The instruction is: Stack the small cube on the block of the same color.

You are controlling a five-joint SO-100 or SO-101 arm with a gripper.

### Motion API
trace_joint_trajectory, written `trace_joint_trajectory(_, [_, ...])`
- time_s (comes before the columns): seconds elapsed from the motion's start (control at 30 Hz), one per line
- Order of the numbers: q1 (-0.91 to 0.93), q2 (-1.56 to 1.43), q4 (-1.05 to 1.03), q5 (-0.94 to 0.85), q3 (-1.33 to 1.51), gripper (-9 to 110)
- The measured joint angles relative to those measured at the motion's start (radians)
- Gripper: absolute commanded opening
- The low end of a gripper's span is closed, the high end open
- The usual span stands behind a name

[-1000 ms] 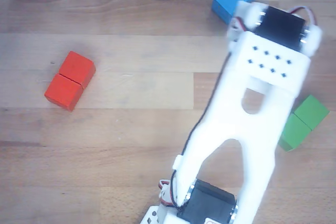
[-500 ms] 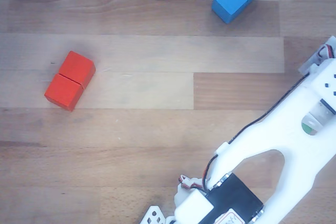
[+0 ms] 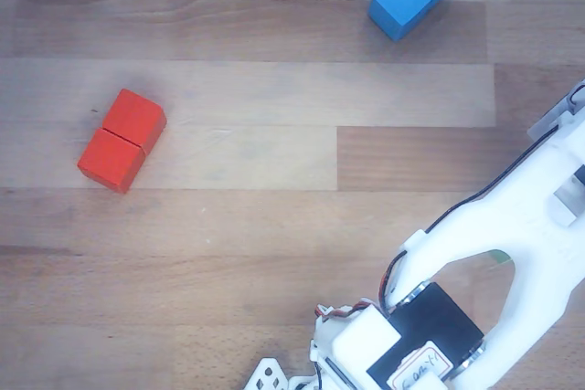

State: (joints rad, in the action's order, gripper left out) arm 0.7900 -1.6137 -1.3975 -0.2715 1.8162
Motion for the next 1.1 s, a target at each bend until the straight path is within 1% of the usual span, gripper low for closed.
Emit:
trace_joint_trajectory(0.1, [0.000,0.014,0.000,0.000,0.000,11])
trace_joint_trajectory(0.3, [0.000,0.017,-0.043,-0.067,-0.005,23])
trace_joint_trajectory(0.5, [0.000,0.017,-0.084,-0.092,-0.005,31])
trace_joint_trajectory(0.77, [-0.012,0.017,-0.091,-0.094,-0.008,32])
trace_joint_trajectory(1.1, [-0.233,0.017,-0.091,-0.094,-0.031,32])
